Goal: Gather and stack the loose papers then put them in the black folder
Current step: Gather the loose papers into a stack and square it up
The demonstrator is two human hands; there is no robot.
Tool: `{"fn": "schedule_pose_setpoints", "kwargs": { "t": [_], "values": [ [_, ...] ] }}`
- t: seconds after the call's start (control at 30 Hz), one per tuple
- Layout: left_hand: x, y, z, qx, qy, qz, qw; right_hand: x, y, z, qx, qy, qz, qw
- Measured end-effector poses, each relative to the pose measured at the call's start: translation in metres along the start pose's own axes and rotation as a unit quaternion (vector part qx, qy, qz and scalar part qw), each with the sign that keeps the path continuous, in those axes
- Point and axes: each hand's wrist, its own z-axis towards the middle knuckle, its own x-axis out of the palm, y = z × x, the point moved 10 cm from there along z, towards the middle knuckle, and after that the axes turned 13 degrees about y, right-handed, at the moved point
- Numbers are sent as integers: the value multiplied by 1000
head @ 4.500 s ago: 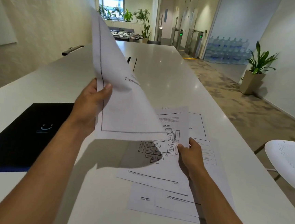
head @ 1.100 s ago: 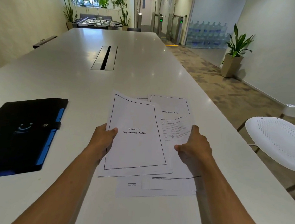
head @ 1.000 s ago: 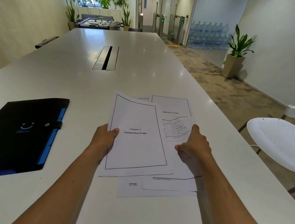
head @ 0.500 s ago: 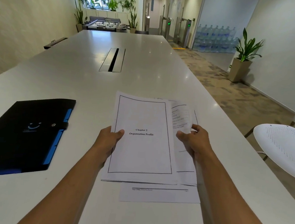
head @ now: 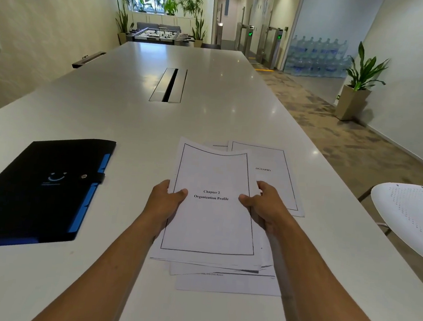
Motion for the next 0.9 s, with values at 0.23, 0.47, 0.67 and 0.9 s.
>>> {"fn": "schedule_pose_setpoints", "kwargs": {
  "t": [0.23, 0.47, 0.67, 0.9],
  "values": [
    [-6, -39, -13, 88, -6, -208, 974, 0, 89, -32, -205, -30, -95, 974],
    [-22, -143, -37, 238, -12, -90, 967, -5, 158, -63, -352, -44, -55, 933],
    [-17, -157, -46, 282, 5, -62, 957, -7, 133, -52, -320, -27, 1, 947],
    [7, -142, -46, 254, -4, -52, 966, -3, 113, -45, -285, -79, -5, 955]
  ]
}}
